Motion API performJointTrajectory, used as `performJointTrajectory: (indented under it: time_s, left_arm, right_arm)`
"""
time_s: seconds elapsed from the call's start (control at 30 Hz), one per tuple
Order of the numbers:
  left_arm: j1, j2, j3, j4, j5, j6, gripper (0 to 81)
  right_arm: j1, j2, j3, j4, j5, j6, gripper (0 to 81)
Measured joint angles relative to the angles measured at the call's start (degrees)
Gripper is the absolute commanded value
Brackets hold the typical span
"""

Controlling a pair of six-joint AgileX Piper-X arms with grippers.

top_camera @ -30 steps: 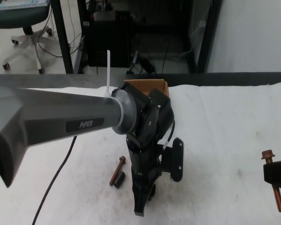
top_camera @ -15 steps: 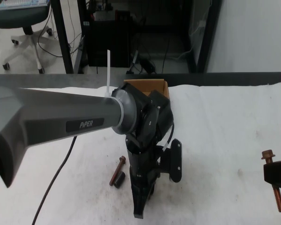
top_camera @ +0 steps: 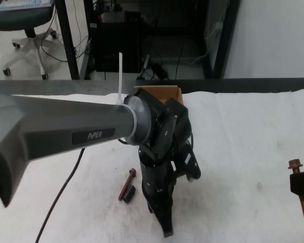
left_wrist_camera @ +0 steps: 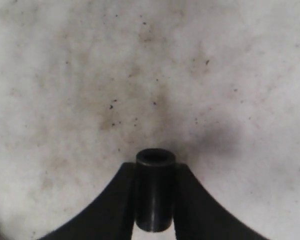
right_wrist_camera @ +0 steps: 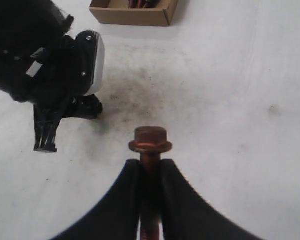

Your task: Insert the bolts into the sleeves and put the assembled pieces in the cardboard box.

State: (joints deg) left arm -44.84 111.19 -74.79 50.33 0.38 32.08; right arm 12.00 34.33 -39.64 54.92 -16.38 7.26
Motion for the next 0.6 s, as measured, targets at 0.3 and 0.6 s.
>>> performJointTrajectory:
  time_s: [0.3, 0.6]
  left_arm:
    - [-0.24, -12.12, 0.0, 2.21, 1.97, -14.62, 0.2]
    - [-0.24, -32.52, 7.44, -16.62, 11.98, -26.7, 0.2]
  right_arm:
    - [0.0, 0.0, 0.12, -15.86, -0.37, 5.0, 0.8]
    - [0.0, 0.26, 0.15, -49.14, -7.36, 12.81, 0.8]
